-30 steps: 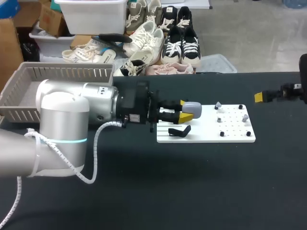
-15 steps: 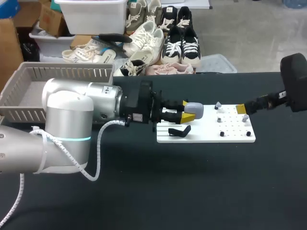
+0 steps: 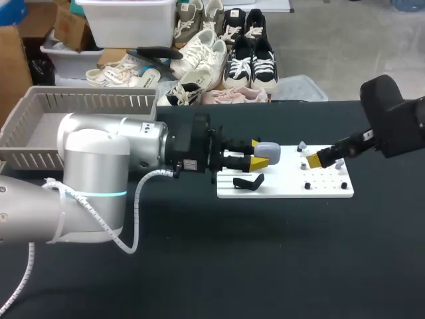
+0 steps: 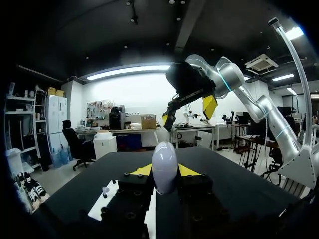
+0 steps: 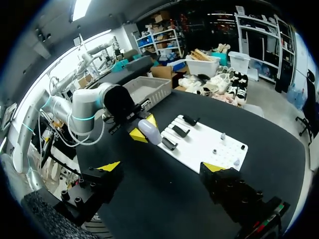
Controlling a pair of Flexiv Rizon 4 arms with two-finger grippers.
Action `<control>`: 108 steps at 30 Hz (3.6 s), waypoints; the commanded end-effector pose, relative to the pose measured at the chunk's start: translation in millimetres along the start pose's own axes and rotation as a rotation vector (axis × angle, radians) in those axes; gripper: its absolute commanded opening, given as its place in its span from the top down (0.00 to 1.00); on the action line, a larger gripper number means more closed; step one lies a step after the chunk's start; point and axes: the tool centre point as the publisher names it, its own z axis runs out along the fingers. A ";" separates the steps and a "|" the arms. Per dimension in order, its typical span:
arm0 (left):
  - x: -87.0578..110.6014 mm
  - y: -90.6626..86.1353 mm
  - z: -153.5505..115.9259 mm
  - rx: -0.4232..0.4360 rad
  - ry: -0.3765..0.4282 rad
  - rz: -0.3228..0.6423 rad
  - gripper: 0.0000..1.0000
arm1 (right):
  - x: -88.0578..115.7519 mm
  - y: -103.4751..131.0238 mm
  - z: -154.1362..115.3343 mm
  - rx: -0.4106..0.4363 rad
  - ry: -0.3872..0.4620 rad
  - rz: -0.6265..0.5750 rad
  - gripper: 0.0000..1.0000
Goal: Pick up each earbud case from the left stands, insert the matching earbuds, close the lid, and place the case in the box.
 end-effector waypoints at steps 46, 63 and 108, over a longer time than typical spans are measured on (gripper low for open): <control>3.7 -2.9 0.8 -0.045 0.015 0.009 1.00 | -20.6 2.8 73.4 0.026 0.154 0.003 0.00; 3.7 -2.9 0.8 -0.045 0.015 0.009 1.00 | -21.1 -7.7 80.7 0.043 0.167 0.020 0.00; 3.7 -2.9 0.8 -0.045 0.015 0.009 1.00 | -12.2 -120.7 21.8 0.638 0.415 -0.008 0.00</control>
